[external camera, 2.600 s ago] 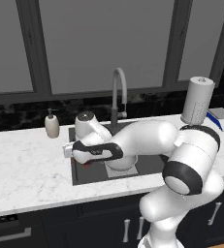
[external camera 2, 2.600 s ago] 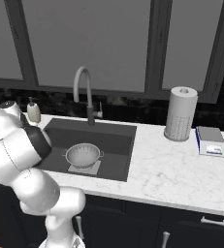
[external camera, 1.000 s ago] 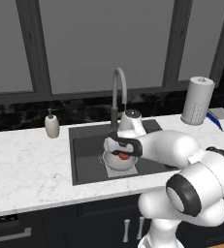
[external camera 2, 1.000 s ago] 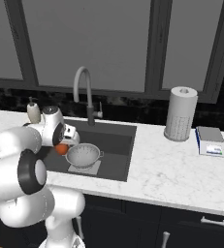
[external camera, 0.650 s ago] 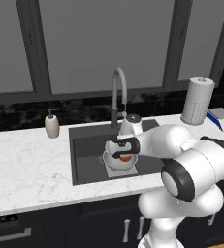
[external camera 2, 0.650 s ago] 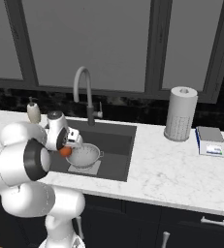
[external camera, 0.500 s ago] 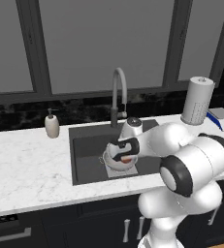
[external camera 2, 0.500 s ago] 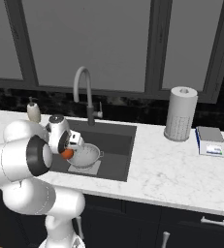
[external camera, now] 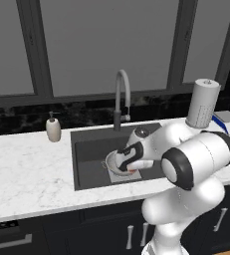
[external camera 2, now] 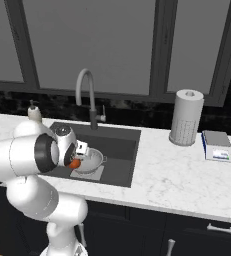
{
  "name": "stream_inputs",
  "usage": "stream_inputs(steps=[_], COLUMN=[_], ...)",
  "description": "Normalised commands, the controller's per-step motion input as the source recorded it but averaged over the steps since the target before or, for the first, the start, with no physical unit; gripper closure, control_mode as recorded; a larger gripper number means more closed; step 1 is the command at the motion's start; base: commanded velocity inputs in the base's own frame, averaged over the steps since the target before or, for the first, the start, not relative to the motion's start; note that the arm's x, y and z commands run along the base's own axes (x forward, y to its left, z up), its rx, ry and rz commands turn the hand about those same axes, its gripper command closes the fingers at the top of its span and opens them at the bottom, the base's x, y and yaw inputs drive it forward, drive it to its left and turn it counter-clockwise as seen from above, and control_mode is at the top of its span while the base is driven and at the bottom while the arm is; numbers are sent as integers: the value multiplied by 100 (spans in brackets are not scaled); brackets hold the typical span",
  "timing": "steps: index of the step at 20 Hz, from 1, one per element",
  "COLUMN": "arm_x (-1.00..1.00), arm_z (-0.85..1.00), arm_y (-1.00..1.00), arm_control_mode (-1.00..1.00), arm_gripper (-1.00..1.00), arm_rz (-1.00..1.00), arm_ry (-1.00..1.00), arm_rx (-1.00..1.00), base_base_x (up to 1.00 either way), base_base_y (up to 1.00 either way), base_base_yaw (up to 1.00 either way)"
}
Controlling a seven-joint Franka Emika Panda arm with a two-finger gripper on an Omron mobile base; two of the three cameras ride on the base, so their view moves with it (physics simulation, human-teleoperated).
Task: Put the colander in the sink, put the orange in the colander, and turn on the sink faucet and pour water over the colander.
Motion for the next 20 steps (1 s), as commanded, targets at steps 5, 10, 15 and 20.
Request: stream_inputs(steps=[5, 10, 15, 20], arm_x=[18, 19, 17, 4], arm_z=[-13, -12, -16, -18], arm_y=[-3, 0, 0, 0], arm_control_mode=[-100, -100, -100, -100], arm_gripper=[100, 100, 100, 100], arm_rz=[0, 0, 0, 0], arm_ry=[-2, -1, -1, 0], arm_rx=[0, 0, 0, 0], base_base_x=[0, 0, 0, 0], base_base_y=[0, 0, 0, 0], base_base_yaw=[0, 0, 0, 0])
